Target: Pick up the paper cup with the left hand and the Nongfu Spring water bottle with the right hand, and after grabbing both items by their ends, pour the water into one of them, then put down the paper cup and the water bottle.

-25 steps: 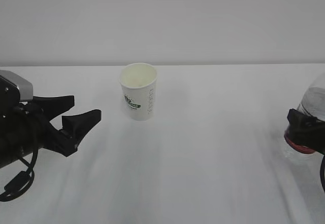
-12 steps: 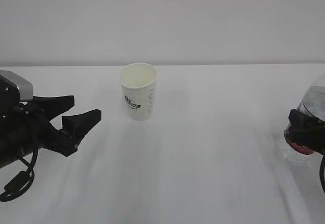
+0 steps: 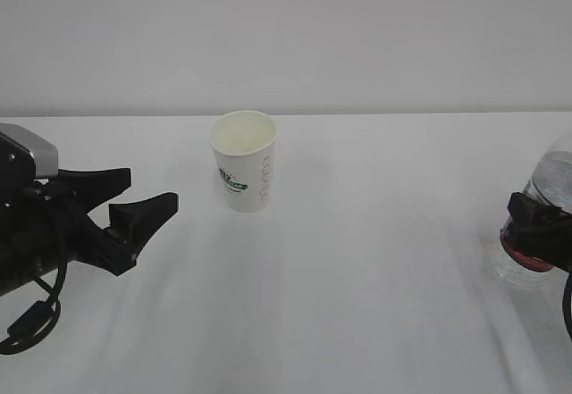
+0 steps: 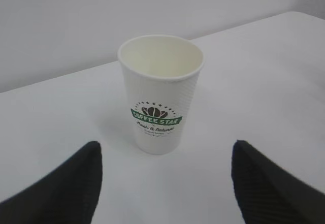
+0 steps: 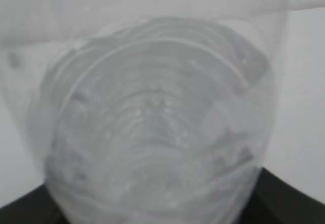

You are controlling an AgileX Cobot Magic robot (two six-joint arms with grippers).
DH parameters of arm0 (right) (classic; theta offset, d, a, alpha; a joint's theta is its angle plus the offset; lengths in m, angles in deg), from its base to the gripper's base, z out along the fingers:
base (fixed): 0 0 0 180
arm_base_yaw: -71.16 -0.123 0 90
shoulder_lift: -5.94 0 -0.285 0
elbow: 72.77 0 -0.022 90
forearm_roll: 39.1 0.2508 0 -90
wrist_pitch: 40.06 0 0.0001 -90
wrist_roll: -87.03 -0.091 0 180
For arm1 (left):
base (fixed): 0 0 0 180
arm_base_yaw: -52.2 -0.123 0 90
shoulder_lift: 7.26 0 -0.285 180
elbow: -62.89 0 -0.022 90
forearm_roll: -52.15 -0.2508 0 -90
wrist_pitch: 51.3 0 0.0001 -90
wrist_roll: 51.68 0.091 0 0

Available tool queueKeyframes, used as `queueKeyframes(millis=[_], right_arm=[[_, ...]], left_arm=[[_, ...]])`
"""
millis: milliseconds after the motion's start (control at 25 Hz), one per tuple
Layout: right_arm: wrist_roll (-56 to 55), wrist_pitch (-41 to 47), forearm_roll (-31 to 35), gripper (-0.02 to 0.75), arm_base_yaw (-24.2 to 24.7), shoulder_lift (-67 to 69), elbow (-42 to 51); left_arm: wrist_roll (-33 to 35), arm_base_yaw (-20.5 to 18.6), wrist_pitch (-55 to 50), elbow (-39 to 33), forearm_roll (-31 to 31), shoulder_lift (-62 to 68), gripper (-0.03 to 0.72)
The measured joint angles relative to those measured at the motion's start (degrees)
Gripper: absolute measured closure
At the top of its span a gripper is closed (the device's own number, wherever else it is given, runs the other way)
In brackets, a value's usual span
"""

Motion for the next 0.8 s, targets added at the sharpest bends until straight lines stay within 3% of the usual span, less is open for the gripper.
queueKeyframes(millis=[800], right_arm=[[1.14, 6.27, -0.23, 0.283, 0.0, -14.03, 5.88]], left_arm=[[0.0, 0.0, 0.0, 0.0, 0.0, 0.0, 0.109]])
